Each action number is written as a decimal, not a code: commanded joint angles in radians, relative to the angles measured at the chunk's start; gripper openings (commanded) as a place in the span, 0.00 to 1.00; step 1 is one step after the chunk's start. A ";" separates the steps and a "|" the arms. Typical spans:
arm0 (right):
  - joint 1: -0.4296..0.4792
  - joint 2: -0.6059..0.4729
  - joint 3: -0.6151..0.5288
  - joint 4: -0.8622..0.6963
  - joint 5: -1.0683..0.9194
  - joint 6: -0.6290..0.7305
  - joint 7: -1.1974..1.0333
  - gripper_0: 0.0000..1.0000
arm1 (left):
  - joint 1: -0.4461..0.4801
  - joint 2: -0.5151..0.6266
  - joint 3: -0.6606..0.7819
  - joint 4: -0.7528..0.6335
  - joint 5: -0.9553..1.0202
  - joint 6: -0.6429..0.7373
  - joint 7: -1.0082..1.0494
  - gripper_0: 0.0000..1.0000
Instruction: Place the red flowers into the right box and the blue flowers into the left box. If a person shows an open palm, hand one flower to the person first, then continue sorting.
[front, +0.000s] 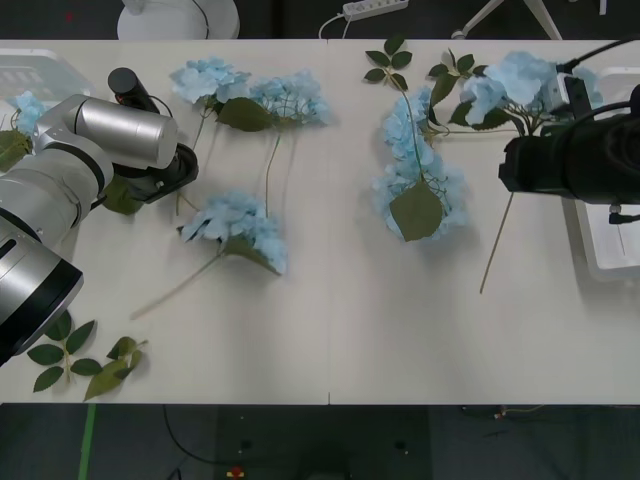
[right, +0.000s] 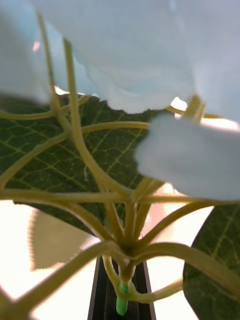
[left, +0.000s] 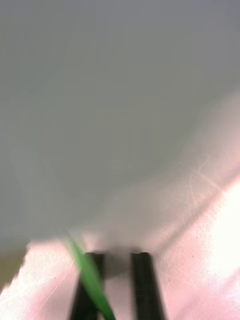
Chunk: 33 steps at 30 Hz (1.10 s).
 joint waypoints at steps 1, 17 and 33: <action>-0.023 -0.034 -0.049 -0.079 -0.085 -0.115 0.127 0.00 | -0.005 0.023 -0.009 -0.064 -0.034 -0.006 -0.036 0.00; -0.260 0.135 -0.031 -0.053 -0.354 -0.222 0.486 0.00 | -0.004 0.364 0.324 -0.635 0.108 0.442 -0.250 0.00; -0.483 0.276 0.199 0.060 -0.360 -0.364 0.564 0.00 | 0.249 0.732 0.501 -0.655 0.057 0.503 -0.828 0.00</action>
